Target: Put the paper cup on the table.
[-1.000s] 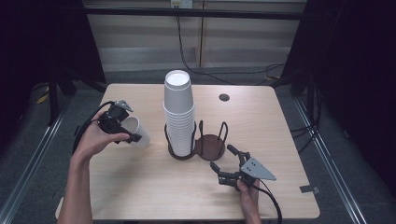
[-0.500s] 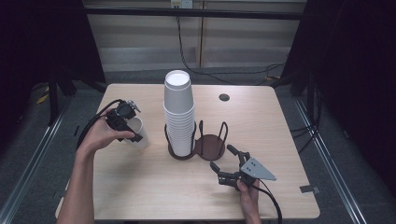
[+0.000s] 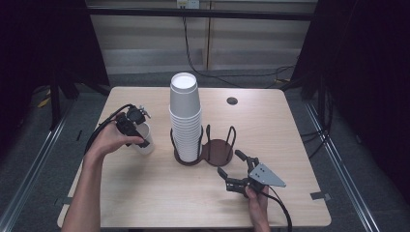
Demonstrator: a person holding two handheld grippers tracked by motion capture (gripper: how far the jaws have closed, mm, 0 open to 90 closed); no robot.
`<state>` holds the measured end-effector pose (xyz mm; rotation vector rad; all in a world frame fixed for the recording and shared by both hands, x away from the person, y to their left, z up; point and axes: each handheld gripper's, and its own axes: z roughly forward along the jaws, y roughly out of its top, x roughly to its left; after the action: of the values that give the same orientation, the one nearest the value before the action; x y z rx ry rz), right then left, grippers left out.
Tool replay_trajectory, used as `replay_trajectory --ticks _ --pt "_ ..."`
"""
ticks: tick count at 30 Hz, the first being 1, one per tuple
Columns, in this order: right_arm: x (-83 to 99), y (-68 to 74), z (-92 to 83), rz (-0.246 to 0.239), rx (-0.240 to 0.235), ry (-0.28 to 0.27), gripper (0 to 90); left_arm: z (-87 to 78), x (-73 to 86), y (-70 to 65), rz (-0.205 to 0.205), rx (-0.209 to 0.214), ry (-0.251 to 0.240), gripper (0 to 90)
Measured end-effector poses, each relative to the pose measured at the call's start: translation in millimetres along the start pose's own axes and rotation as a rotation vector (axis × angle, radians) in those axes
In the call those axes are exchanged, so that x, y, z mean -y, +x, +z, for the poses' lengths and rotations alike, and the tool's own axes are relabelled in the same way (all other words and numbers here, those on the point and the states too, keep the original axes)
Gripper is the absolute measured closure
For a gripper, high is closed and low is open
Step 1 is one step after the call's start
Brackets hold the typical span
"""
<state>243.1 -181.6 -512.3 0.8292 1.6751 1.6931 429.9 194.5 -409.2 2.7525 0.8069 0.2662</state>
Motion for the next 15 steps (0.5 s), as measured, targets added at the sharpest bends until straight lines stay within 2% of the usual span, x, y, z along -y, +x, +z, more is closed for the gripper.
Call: replay_trajectory --ticks 3,6,8,10,13,15 --pt "0.0 0.0 0.0 0.001 -0.001 0.0 13.3 4.1 -0.5 -0.6 0.01 -0.003 0.007 6.2" --pt "0.0 0.0 0.0 0.0 -0.001 0.0 13.3 8.3 -0.5 -2.9 0.008 -0.023 0.02 5.9" --pt "0.0 0.1 0.2 -0.003 -0.004 -0.001 13.3 9.2 -2.6 -6.9 0.034 -0.044 0.024 5.5" --pt "0.0 0.1 0.3 -0.002 -0.004 -0.001 13.3 11.5 -4.7 -7.3 0.035 -0.025 0.026 5.3" --pt "0.0 0.2 0.2 -0.003 -0.002 -0.001 13.3 14.7 -4.4 -8.9 0.036 -0.033 0.031 4.8" --pt "0.0 0.2 0.2 0.0 -0.001 0.0 13.3 14.6 -4.1 -9.2 0.032 -0.021 0.031 4.4"
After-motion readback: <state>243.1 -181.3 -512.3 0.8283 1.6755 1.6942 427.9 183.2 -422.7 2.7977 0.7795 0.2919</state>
